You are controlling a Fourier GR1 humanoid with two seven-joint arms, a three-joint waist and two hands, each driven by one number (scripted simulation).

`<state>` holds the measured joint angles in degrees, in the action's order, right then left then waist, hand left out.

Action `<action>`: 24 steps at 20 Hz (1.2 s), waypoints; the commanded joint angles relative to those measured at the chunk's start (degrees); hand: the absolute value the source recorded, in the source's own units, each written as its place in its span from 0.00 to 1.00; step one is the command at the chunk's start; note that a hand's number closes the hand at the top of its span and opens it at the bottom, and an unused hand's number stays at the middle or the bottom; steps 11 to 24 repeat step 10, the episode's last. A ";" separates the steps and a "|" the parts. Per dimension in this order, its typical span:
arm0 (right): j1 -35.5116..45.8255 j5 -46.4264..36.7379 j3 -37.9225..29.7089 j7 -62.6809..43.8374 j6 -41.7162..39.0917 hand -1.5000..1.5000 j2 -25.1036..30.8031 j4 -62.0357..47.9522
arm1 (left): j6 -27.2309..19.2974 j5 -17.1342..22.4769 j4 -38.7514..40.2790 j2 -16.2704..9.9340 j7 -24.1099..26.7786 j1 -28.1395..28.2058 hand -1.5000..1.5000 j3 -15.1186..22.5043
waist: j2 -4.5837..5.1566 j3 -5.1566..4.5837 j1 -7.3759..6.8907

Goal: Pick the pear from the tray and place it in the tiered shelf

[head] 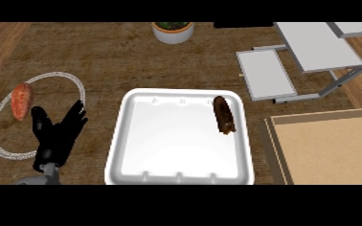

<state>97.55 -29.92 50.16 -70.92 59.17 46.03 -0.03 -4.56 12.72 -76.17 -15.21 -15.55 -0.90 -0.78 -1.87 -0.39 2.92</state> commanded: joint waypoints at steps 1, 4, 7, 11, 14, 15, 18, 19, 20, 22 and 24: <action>2.21 -1.69 1.53 -13.84 5.89 0.00 2.85 0.02 | 0.40 0.27 -0.12 -0.51 0.46 1.98 0.50 -0.55 | -0.71 -0.03 0.97; 3.88 -0.99 0.83 -12.32 5.62 0.00 2.02 0.02 | -0.47 0.52 0.16 -0.44 -0.66 1.81 0.50 -1.16 | -1.47 -0.01 2.24; 2.86 -0.07 -0.10 -12.22 6.01 0.00 -0.06 0.03 | -0.05 0.54 -0.32 -0.43 0.34 2.44 0.50 -1.16 | -1.54 0.02 2.52; 3.88 0.05 -0.21 -10.65 4.24 0.00 -0.70 0.03 | 0.02 0.39 -0.49 -1.25 0.13 4.86 0.50 -1.53 | -2.37 0.04 2.95; 3.88 0.05 -0.21 -10.65 4.24 0.00 -0.70 0.03 | 0.02 0.39 -0.49 -1.25 0.13 4.86 0.50 -1.53 | -2.37 0.04 2.95; 3.88 0.05 -0.21 -10.65 4.24 0.00 -0.70 0.03 | 0.02 0.39 -0.49 -1.25 0.13 4.86 0.50 -1.53 | -2.37 0.04 2.95; 3.88 0.05 -0.21 -10.65 4.24 0.00 -0.70 0.03 | 0.02 0.39 -0.49 -1.25 0.13 4.86 0.50 -1.53 | -2.37 0.04 2.95; 3.88 0.05 -0.21 -10.65 4.24 0.00 -0.70 0.03 | 0.02 0.39 -0.49 -1.25 0.13 4.86 0.50 -1.53 | -2.37 0.04 2.95; 3.88 0.05 -0.21 -10.65 4.24 0.00 -0.70 0.03 | 0.02 0.39 -0.49 -1.25 0.13 4.86 0.50 -1.53 | -2.37 0.04 2.95; 3.88 0.05 -0.21 -10.65 4.24 0.00 -0.70 0.03 | 0.02 0.39 -0.49 -1.25 0.13 4.86 0.50 -1.53 | -2.37 0.04 2.95; 3.88 0.05 -0.21 -10.65 4.24 0.00 -0.70 0.03 | 0.02 0.39 -0.49 -1.25 0.13 4.86 0.50 -1.53 | -2.37 0.04 2.95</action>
